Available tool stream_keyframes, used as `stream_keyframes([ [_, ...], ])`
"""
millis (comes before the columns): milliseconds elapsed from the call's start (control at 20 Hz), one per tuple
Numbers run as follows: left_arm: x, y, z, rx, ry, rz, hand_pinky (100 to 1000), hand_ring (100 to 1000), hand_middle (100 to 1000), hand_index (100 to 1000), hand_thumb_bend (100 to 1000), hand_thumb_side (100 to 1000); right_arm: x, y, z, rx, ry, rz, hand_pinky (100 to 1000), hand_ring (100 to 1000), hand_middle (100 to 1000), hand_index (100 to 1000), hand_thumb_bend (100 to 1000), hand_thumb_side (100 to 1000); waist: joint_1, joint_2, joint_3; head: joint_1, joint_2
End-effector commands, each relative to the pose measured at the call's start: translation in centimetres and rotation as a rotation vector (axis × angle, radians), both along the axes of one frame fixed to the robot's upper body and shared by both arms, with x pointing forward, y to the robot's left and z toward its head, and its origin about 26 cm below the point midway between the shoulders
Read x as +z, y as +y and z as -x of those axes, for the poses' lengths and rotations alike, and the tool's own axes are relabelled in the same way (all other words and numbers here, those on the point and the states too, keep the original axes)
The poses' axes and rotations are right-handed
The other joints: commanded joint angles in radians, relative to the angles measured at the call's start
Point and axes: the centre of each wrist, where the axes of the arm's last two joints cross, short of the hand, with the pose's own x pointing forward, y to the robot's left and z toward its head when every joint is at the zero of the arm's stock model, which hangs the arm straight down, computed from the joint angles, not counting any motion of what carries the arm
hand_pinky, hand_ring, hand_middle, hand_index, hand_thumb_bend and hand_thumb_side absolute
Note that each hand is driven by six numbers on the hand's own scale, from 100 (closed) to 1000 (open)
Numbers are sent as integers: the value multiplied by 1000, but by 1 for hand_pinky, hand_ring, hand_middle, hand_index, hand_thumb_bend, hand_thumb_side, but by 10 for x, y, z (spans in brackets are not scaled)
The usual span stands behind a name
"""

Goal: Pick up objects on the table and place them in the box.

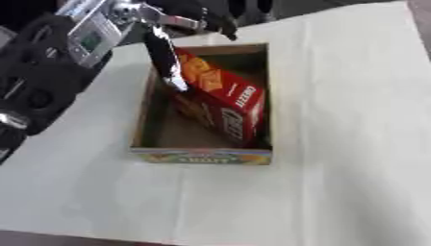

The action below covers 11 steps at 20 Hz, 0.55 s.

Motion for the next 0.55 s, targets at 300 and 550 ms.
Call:
stream_keyframes([
  [300,59,24,41,-288,-229,185,871,923,952,1000,289,681,4,-1,2,0,-16,-7,401,737,808,839,100,751,-9,-10,17,-16,4],
  [550,49,56,54,-326,-212,567,858,929,948,994,100,911,5,-1,2,-2,-15,-2,398,737,808,839,100,751,-10,-6,31,-18,4],
])
